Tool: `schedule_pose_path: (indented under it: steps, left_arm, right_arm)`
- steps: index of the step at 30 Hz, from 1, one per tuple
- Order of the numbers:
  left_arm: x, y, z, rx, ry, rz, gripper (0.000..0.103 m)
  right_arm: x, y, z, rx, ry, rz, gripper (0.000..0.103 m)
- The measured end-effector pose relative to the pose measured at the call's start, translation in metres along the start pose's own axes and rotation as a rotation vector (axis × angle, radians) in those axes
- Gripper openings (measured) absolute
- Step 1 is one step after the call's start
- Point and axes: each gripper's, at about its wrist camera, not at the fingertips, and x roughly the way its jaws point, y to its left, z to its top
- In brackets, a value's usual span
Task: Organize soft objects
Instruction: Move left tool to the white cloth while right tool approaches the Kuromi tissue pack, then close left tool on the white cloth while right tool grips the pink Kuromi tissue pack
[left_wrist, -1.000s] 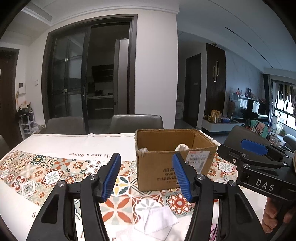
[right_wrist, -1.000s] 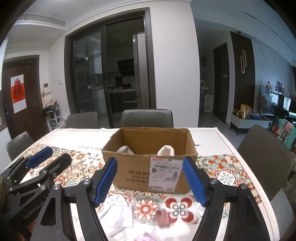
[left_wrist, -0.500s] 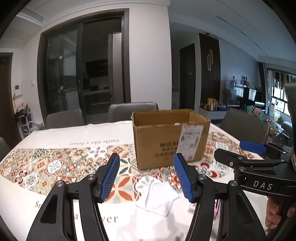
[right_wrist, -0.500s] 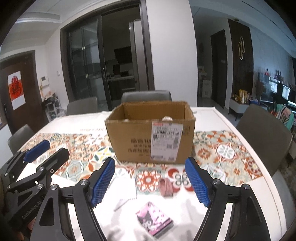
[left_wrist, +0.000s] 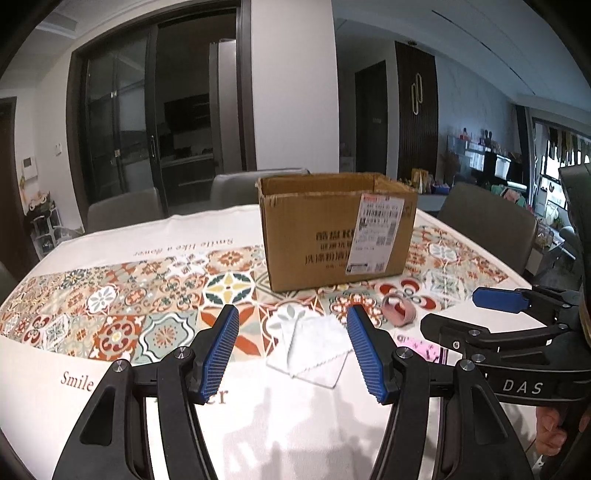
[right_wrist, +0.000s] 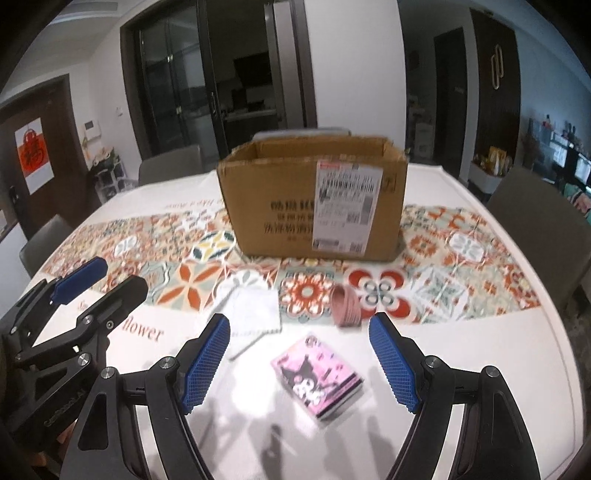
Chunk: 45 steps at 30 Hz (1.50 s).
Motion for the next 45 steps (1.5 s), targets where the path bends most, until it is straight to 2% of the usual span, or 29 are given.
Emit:
schedule_pose_path:
  steps: [11, 22, 29, 36, 40, 45]
  left_arm:
    - [0.023, -0.005, -0.021, -0.005, 0.095, -0.021, 0.060]
    - [0.048, -0.008, -0.025, 0.015, 0.146, -0.037, 0.060]
    - [0.073, -0.004, -0.023, -0.003, 0.178, -0.067, 0.060]
    - [0.098, 0.001, -0.024, -0.036, 0.222, -0.085, 0.060]
    - [0.107, 0.005, -0.024, -0.037, 0.224, -0.063, 0.059]
    - [0.115, 0.012, -0.025, -0.053, 0.241, -0.063, 0.050]
  right_arm:
    - [0.030, -0.003, -0.016, -0.025, 0.130, 0.004, 0.079]
    - [0.060, -0.008, -0.026, -0.080, 0.249, -0.006, 0.079]
    - [0.075, -0.004, -0.025, -0.156, 0.280, -0.035, 0.079]
    - [0.092, -0.008, -0.019, -0.146, 0.303, -0.030, 0.079]
    - [0.100, -0.009, -0.017, -0.127, 0.318, -0.033, 0.079]
    - [0.107, -0.011, -0.017, -0.084, 0.323, -0.033, 0.079]
